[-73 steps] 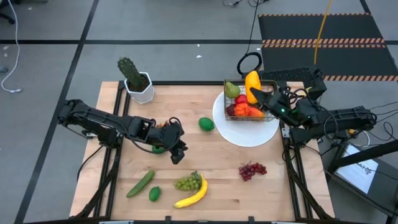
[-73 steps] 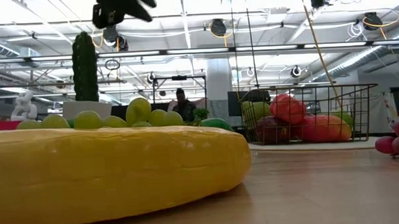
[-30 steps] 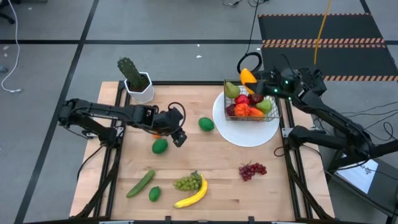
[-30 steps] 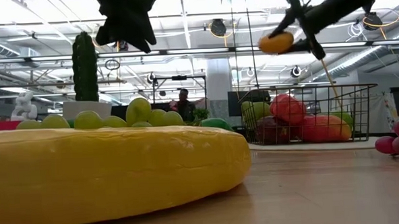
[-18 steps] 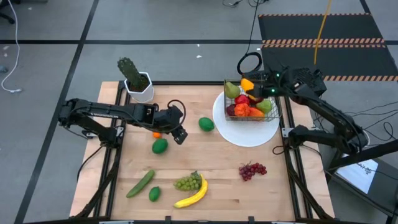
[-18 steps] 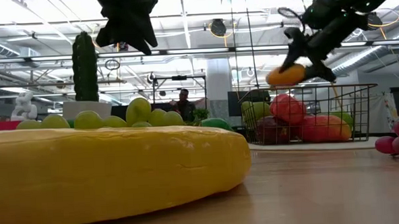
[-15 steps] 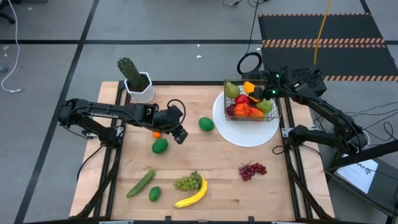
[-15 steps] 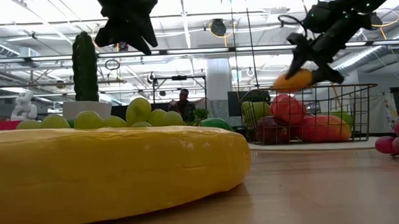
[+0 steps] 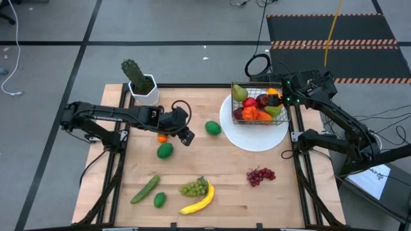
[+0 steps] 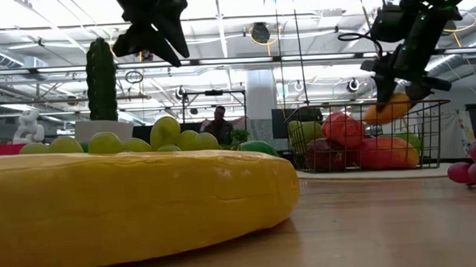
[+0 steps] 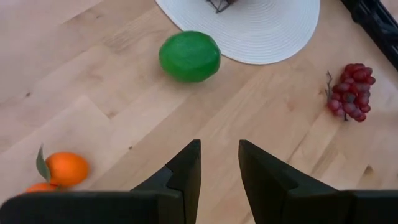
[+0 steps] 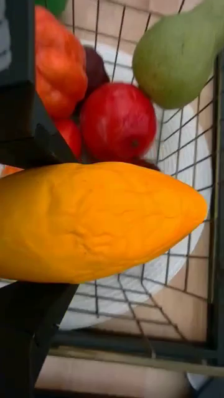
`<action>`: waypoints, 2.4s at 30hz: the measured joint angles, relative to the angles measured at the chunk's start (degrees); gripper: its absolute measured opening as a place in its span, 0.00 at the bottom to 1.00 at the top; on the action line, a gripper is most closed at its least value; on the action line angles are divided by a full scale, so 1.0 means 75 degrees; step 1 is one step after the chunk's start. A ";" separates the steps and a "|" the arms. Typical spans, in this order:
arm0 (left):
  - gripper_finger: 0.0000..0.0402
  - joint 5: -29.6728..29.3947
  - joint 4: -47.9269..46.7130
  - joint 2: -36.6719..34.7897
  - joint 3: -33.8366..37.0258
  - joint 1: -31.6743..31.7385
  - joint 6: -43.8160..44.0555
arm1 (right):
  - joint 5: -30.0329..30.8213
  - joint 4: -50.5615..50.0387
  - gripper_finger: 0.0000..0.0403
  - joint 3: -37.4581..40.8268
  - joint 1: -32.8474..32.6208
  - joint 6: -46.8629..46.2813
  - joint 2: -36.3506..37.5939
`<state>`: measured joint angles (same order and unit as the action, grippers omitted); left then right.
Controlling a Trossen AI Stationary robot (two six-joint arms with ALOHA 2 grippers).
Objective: Build produce basket
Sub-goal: Put the yellow mango into the gold wire basket, then put the green cucumber into the gold wire basket
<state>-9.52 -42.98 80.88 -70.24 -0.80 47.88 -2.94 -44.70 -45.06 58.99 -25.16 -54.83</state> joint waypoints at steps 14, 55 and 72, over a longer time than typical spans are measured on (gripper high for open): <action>0.27 0.0288 -0.0003 0.0000 0.0000 -0.0063 0.0151 | 0.0787 -0.0074 0.72 0.0000 0.0212 0.0192 -0.0158; 0.36 0.1774 -0.1420 0.0000 -0.0006 -0.2433 0.3133 | -0.0539 0.0689 0.90 -0.1932 -0.4216 -0.3828 0.1589; 0.49 0.1345 -0.1537 0.0098 -0.0006 -0.4193 0.4951 | 0.0411 0.2720 0.90 -0.1926 -0.6732 -0.4757 0.0025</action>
<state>0.57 -54.51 81.62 -70.28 -32.25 85.01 0.14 -24.30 -59.51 8.49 -60.84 -54.64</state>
